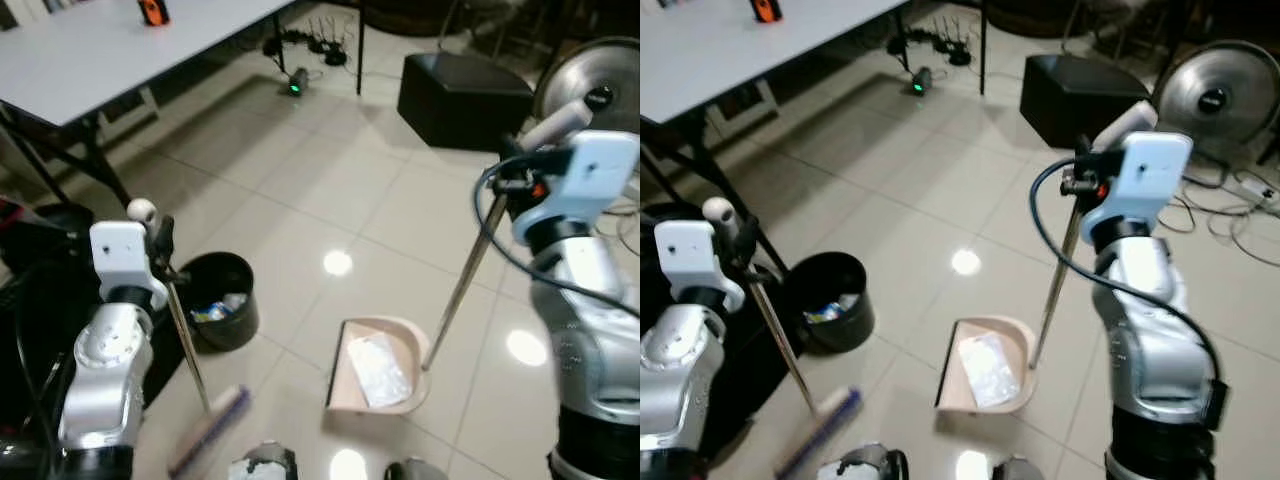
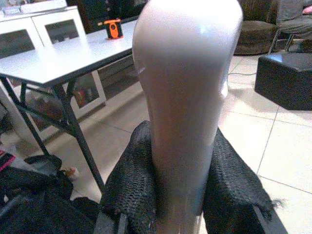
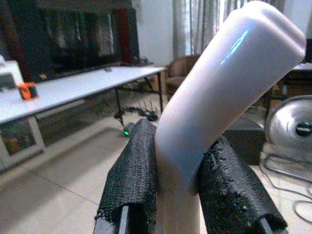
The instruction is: Sweep floor
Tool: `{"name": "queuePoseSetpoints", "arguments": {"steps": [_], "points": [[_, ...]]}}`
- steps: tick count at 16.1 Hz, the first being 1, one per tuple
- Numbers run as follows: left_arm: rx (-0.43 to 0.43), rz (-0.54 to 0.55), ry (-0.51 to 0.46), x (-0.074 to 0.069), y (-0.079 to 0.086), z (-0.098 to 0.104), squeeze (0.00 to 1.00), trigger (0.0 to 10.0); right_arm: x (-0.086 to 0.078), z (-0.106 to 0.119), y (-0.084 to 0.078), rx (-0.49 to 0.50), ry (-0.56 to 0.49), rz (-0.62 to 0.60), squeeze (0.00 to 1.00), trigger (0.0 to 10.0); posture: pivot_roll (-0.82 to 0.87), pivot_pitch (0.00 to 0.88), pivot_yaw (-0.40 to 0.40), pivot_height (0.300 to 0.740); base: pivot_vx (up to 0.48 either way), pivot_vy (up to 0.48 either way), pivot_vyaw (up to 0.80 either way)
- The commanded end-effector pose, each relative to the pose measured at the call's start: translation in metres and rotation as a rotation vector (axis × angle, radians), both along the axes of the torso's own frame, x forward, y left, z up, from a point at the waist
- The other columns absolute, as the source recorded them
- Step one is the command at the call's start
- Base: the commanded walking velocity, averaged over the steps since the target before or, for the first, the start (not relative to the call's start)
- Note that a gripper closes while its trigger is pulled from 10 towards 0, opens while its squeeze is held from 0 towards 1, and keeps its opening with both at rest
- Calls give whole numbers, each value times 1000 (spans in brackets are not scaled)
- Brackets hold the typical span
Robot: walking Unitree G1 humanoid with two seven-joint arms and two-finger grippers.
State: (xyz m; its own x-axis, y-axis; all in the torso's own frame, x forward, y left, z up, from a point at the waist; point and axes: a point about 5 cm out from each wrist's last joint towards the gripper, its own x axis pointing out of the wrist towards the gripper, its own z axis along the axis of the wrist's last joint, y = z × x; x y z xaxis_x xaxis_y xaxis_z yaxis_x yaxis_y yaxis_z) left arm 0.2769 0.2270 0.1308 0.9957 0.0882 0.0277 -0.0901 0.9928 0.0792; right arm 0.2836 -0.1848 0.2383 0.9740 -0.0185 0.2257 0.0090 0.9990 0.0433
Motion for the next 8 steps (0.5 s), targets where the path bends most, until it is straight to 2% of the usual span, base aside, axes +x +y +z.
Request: {"name": "queuePoseSetpoints", "arguments": {"steps": [1,4,6,8], "points": [[-15,-21,-24,0,-6,8,0,10000,-4,21,-1,23,-68,7,0,10000,20,0,82,740,0,0,0],[-27,-60,-7,-2,-16,8,0,10000,-3,37,-4,55,-97,10,0,10000,9,0,97,740,0,0,0],[-50,-80,12,-3,-21,5,0,10000,1,51,-6,40,-95,48,0,10000,7,0,88,740,0,0,0],[-48,-111,2,1,-28,9,0,10000,4,52,-5,46,-80,60,0,10000,8,0,79,740,0,0,800]]}}
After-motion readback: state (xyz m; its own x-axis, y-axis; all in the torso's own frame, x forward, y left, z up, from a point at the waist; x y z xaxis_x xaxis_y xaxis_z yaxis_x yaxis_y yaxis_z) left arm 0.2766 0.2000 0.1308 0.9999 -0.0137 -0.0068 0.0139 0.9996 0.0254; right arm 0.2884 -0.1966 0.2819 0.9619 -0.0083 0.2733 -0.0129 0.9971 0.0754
